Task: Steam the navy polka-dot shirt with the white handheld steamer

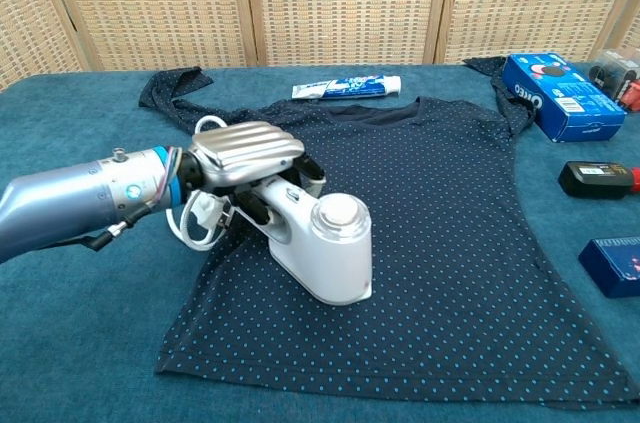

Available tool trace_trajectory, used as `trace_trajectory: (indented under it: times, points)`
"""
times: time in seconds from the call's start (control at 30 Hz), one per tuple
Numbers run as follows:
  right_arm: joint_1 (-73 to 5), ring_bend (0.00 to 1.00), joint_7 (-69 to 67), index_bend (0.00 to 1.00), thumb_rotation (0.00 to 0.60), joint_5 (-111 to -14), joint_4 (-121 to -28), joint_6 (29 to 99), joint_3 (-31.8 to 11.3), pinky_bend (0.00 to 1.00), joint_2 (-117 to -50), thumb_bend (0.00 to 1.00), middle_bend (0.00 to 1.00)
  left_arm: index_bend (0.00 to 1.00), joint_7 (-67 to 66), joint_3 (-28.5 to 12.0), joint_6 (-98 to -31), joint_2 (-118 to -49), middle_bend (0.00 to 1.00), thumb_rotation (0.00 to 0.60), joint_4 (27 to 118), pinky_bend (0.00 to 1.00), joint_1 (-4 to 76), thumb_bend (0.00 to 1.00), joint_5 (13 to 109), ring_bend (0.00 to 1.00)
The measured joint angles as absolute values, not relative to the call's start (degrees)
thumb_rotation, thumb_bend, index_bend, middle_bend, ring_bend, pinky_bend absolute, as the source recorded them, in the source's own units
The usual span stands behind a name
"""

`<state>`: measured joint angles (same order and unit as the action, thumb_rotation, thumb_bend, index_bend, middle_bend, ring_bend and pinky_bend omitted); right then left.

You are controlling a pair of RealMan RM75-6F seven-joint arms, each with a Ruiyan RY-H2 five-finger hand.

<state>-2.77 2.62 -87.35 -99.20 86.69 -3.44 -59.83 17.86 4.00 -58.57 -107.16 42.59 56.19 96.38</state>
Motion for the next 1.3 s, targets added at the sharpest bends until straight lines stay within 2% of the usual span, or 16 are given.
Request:
trace_trajectory:
  times: [0.43, 1.03, 1.3]
  points:
    - [-2.7, 0.0, 3.2, 0.0, 0.6, -87.6, -99.4, 86.8, -3.3, 0.0, -60.0, 0.0, 0.0, 1.0, 18.8, 4.8, -59.3, -105.3, 0.84, 0.6, 43.9, 0.79, 54.9, 0.55, 96.7, 0.73]
    - [-2.5, 0.0, 2.6, 0.0, 0.6, -88.3, -99.7, 87.3, -3.1, 0.0, -59.6, 0.0, 0.0, 1.0, 16.8, 8.1, -60.5, -100.8, 0.84, 0.6, 57.1, 0.79, 53.9, 0.55, 100.2, 0.73]
    - [-2.4, 0.0, 2.7, 0.0, 0.6, -88.6, -99.8, 87.5, -3.0, 0.0, -59.6, 0.0, 0.0, 1.0, 14.4, 8.2, -59.6, -99.6, 0.84, 0.6, 57.8, 0.79, 53.1, 0.55, 99.9, 0.73]
